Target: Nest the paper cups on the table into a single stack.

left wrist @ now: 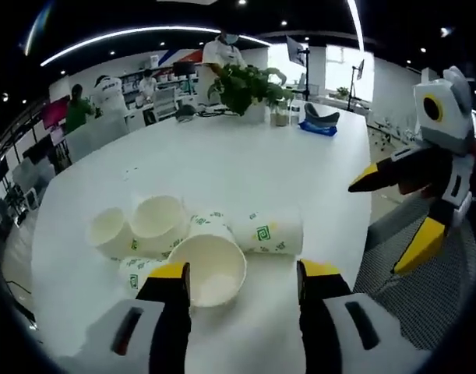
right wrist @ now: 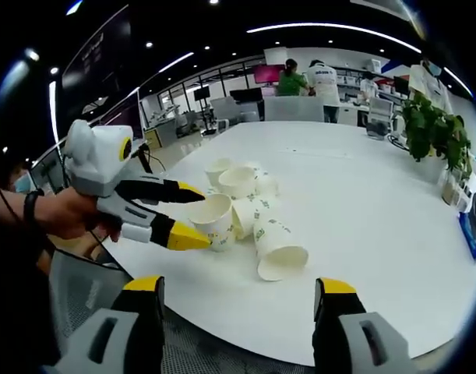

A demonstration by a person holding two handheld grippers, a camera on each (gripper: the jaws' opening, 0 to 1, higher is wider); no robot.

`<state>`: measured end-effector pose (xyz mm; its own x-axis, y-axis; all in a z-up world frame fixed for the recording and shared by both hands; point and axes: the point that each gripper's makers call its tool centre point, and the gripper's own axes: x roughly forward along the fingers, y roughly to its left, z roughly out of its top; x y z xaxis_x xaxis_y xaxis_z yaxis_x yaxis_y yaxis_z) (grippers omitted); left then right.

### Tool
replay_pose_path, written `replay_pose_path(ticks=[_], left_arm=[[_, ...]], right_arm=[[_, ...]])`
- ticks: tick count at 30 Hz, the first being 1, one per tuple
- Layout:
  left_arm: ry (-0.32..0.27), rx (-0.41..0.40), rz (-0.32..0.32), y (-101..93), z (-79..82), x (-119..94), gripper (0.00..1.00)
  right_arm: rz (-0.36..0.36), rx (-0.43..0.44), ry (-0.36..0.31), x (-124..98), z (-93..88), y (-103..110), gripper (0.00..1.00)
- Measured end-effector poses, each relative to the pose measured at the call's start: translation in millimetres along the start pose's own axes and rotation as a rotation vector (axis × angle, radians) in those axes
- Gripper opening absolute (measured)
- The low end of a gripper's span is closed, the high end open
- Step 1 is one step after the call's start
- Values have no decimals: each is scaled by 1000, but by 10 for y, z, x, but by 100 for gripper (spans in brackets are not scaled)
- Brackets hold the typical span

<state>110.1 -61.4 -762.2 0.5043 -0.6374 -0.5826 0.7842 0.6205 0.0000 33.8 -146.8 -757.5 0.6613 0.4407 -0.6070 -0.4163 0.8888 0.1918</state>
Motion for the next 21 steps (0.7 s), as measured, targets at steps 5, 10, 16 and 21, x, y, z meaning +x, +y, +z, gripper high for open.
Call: replay_pose_path(ticks=[5, 10, 16, 21], left_arm=[[-34, -52, 53, 110, 19, -244, 58], [-43, -154, 131, 411, -139, -440, 56], [9, -245, 159, 697, -410, -453, 61], [53, -270, 209, 813, -517, -408, 57]], right_arm=[[2, -5, -5, -16, 10, 8, 81], [4, -24, -13, -63, 36, 66, 85], [21, -56, -12, -106, 88, 157, 89], [19, -61, -27, -191, 214, 181, 89]])
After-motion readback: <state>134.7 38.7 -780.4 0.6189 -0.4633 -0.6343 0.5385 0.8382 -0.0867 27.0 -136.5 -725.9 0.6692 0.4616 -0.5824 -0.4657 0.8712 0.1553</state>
